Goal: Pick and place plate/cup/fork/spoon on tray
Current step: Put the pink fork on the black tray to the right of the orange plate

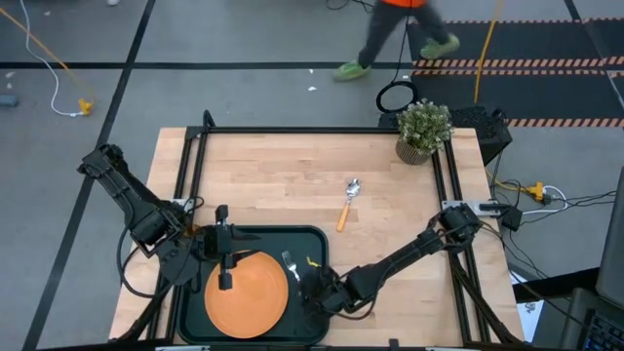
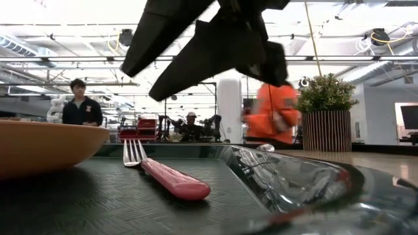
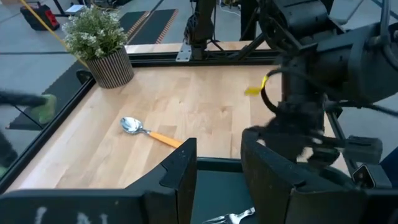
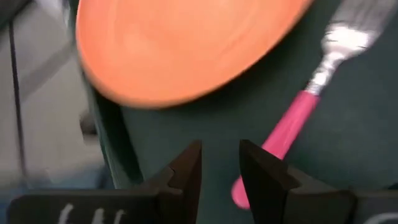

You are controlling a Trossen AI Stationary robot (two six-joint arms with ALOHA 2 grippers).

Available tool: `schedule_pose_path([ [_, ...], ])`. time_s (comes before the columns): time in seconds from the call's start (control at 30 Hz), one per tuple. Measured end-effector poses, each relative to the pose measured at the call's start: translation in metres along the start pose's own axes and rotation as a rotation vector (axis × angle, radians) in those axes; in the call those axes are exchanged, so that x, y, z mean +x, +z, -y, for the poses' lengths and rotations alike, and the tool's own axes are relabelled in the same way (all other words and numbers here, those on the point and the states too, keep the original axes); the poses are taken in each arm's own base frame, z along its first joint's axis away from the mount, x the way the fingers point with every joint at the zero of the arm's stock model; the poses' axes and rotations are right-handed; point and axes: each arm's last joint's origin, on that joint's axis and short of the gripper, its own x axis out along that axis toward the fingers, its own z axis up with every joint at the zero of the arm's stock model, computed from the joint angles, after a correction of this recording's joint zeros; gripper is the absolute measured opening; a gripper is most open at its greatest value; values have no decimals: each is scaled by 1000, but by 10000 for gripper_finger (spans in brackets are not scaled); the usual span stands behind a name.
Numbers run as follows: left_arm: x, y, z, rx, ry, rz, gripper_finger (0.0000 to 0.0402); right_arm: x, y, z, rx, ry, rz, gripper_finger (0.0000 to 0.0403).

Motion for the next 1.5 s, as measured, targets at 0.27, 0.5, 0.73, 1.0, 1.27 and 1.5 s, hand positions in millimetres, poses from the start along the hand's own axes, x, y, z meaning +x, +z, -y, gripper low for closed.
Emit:
schedule_pose_path([
  [0.27,0,2,1,-17,-6,15,129,0,-3,0,-575,37,-57,71],
  [0.5,0,2,1,-23,-6,16,129,4,-6,6,-916,39,-59,28],
  [0.73,2,4,-1,16,4,22,129,17,-8,28,-944,2,-90,3],
  [1.0,9,7,-8,30,42,25,129,25,-12,37,-904,65,-80,1],
  [1.27,14,9,-14,41,70,21,129,25,-13,38,-851,61,-82,0],
  [1.5,15,9,-16,33,78,21,129,25,-14,33,-802,81,-54,0],
])
